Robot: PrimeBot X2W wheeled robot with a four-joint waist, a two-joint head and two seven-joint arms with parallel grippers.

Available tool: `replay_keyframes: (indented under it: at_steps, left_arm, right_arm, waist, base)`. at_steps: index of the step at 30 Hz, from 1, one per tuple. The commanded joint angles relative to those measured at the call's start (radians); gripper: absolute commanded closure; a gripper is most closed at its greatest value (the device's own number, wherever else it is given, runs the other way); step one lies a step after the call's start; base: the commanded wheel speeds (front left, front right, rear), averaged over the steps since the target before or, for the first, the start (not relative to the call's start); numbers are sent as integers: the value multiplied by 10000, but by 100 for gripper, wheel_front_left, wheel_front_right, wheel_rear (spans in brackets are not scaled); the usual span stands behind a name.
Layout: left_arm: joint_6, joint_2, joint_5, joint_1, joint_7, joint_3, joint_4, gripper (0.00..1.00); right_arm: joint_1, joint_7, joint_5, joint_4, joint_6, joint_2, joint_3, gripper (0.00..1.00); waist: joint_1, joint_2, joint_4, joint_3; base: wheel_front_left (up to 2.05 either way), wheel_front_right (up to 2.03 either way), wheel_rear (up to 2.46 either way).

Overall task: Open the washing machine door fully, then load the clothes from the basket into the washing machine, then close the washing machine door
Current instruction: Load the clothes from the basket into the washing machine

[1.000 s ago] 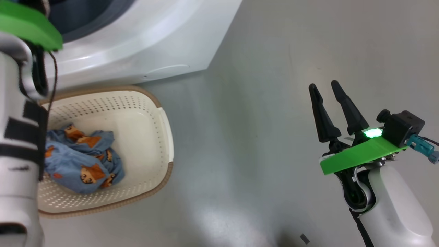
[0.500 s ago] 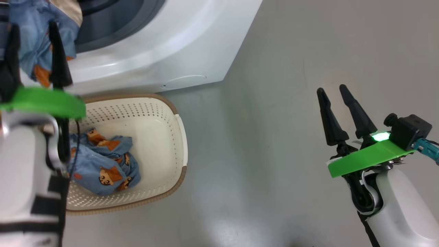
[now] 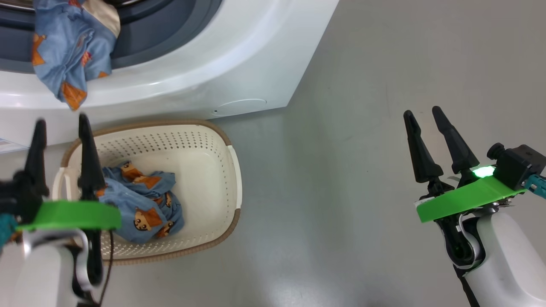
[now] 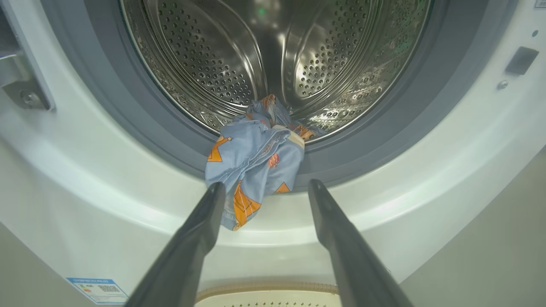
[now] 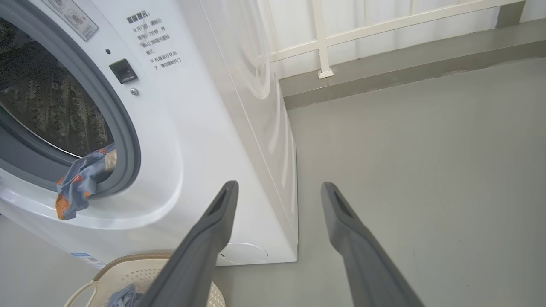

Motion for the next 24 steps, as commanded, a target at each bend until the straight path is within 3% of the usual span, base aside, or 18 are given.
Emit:
replay_keyframes:
  at_steps: [1,11,24]
  left_arm:
    - [100,133,-78,506,-51,427,-521,0]
    - [196,-330,-135,1241,-51,469,-866,0]
    - [59,-283,-184,1018,5,480,-480,0]
  right_arm:
    - [360,-118,-105,-275,16,-139,135,0]
    - [506,-118,-151,-315,16,-251,164,0]
    - [495,-118,-108,-292,16,-235,243,0]
  waist:
    - [0,0,46,-58]
    - [0,0,187,-266]
    - [0,0,106,-258]
  base:
    - [0,0,0]
    - [0,0,0]
    - [0,0,0]
